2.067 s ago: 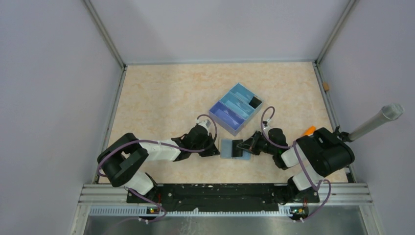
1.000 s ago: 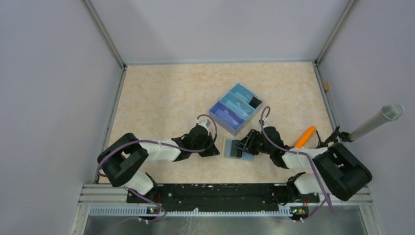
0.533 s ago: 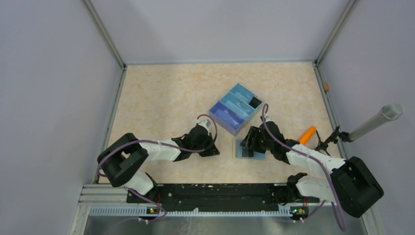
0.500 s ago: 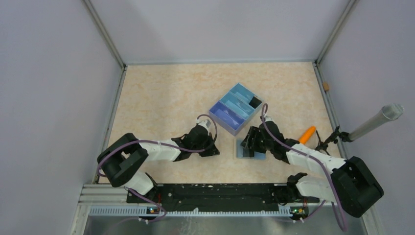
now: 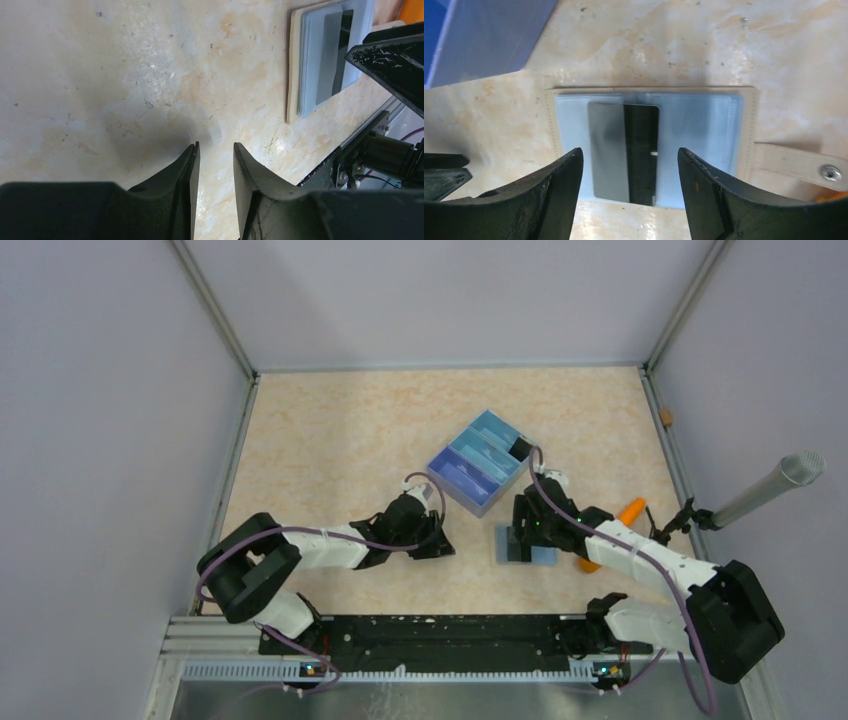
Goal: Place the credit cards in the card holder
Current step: Insert the credit card into the card holder.
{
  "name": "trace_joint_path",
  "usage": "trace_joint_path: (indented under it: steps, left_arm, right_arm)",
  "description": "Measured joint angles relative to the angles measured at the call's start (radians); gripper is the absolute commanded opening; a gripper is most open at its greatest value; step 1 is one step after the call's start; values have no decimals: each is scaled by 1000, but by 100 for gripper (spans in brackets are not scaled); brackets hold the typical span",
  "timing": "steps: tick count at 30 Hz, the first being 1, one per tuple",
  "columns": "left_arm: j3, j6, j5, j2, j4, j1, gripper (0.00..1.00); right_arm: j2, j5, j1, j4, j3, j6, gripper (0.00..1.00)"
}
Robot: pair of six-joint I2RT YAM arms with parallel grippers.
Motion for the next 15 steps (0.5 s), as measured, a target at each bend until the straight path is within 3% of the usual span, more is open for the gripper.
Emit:
trace_joint_path:
  steps: [6, 15]
  left_arm:
    - [0, 0, 8, 0, 7, 0, 38]
    - [0, -1, 14, 0, 7, 0, 37]
  right_arm:
    - [0, 49, 0, -72, 17, -3, 65]
    - [50, -45, 0, -36, 14, 1, 56]
